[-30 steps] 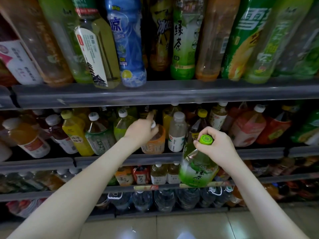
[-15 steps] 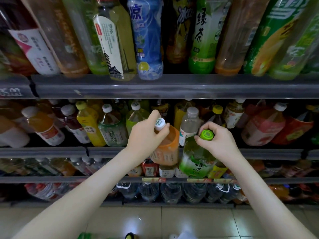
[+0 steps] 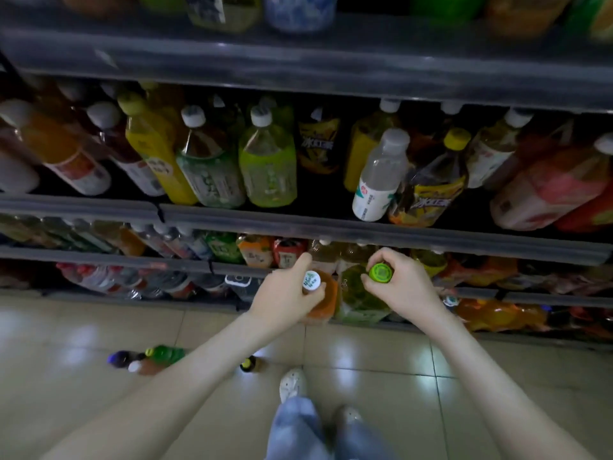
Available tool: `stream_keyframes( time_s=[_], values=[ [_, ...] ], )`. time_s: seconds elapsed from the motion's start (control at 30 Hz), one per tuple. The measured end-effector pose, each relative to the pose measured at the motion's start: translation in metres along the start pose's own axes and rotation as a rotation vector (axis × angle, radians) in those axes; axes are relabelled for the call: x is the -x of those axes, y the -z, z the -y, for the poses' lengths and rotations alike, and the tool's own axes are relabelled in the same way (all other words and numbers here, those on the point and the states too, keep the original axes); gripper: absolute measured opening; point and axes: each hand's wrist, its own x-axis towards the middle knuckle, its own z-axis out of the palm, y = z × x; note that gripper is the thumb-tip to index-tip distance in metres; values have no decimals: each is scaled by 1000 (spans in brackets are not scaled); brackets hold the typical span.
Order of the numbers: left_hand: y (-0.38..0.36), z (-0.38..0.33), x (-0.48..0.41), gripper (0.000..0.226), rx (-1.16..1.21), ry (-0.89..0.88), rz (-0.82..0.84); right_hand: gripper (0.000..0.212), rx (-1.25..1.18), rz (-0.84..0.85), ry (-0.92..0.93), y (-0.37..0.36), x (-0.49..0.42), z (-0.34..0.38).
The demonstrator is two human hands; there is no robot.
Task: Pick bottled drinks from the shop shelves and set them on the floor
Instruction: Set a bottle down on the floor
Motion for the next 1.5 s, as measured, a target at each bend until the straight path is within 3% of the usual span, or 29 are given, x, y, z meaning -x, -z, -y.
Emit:
stream_keyframes(
  time_s=[0.2,0.37,0.43,0.7,0.9,1.13,1.23,1.33,1.5],
  values=[
    [-87,28,22,31,-51,308,132,23,29,202,-96,-47,6,-80],
    [-199,75,23,50,-140,475,220,23,196,372,-217,-120,5,-176],
    [-253,105,20,60,-160,515,266,25,246,417,-253,-157,1,-221],
    [-471,234,21,56,-191,541,409,26,321,546,-370,-333,-1,-416],
    [-576,308,28,52,-241,576,545,32,346,563,-377,-422,10,-511],
    [-599,344,53,55,-238,618,616,30,390,572,-455,-442,28,-539],
    [-580,331,56,61,-245,664,665,46,440,642,-524,-427,21,-525],
    [-537,301,55,67,-182,700,662,67,417,674,-520,-401,18,-479],
    [-416,228,34,50,22,695,487,74,202,553,-411,-336,13,-351]
  ],
)
